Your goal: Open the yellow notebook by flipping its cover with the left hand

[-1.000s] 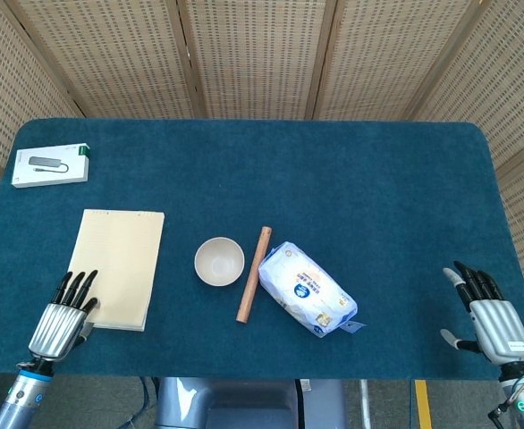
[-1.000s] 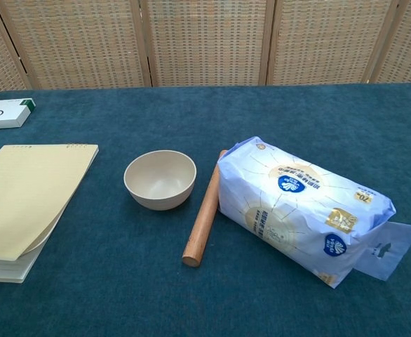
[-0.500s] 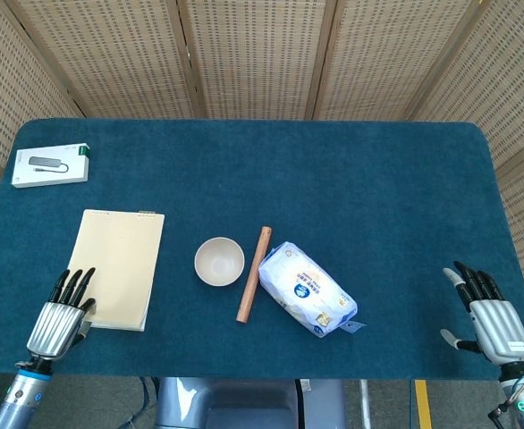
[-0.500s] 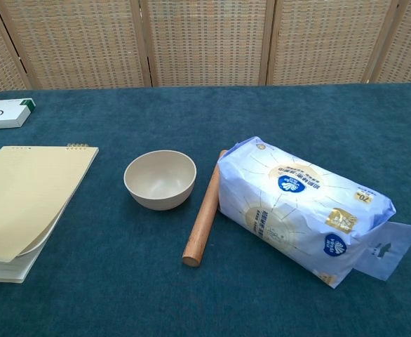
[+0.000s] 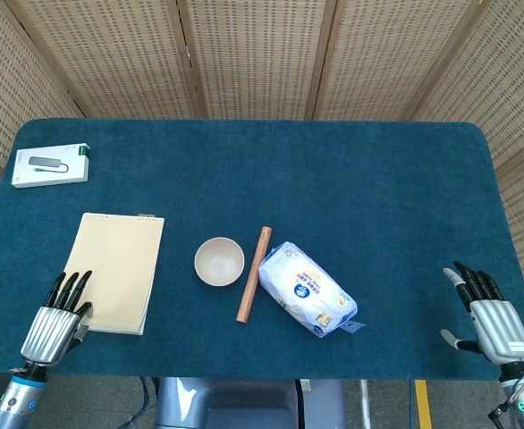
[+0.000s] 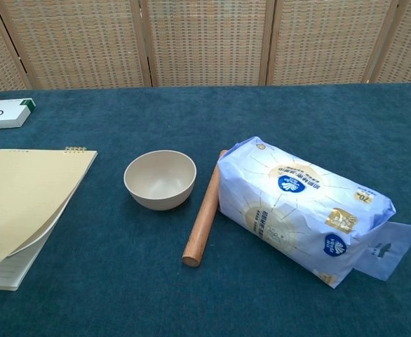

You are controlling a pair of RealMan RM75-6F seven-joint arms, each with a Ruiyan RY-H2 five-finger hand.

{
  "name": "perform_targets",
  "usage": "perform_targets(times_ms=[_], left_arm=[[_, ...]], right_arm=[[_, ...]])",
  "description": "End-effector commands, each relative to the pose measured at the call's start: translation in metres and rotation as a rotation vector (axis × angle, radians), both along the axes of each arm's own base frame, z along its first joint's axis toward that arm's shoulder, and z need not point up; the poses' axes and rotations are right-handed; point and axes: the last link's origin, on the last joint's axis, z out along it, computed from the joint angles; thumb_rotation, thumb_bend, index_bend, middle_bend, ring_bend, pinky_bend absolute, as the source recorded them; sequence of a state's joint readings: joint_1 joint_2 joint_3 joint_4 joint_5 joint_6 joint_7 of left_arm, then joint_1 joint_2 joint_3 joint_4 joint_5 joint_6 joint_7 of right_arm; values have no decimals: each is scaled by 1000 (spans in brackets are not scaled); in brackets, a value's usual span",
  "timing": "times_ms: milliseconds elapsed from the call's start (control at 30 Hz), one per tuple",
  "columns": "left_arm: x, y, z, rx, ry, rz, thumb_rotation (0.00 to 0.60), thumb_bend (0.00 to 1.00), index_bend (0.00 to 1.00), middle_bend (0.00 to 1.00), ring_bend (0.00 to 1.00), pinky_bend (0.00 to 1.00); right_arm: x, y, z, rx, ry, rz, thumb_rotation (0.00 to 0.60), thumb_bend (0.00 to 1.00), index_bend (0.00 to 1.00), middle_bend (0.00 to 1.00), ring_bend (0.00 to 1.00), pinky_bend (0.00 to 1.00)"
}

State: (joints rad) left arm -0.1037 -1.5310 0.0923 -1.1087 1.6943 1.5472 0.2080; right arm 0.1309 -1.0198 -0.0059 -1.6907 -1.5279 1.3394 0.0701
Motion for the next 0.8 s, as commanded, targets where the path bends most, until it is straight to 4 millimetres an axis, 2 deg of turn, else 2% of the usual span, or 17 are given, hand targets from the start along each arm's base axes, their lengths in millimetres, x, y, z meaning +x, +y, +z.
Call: perform_targets(times_ms=[33,467,800], left_arm=[[-1,-6,5,-2,9,2,600,434,763,0,0,0],[7,-39,28,-24,20,-11,600,436,774,0,0,0],[5,-58,42,-38,38,10,600,438,779,0,0,0]], right_arm=[[0,0,0,0,0,0,600,231,16,0,0,25],[0,0,0,-1,1,-1,600,227,16,0,0,25],[0,0,0,-1,1,0,600,231,16,0,0,25]])
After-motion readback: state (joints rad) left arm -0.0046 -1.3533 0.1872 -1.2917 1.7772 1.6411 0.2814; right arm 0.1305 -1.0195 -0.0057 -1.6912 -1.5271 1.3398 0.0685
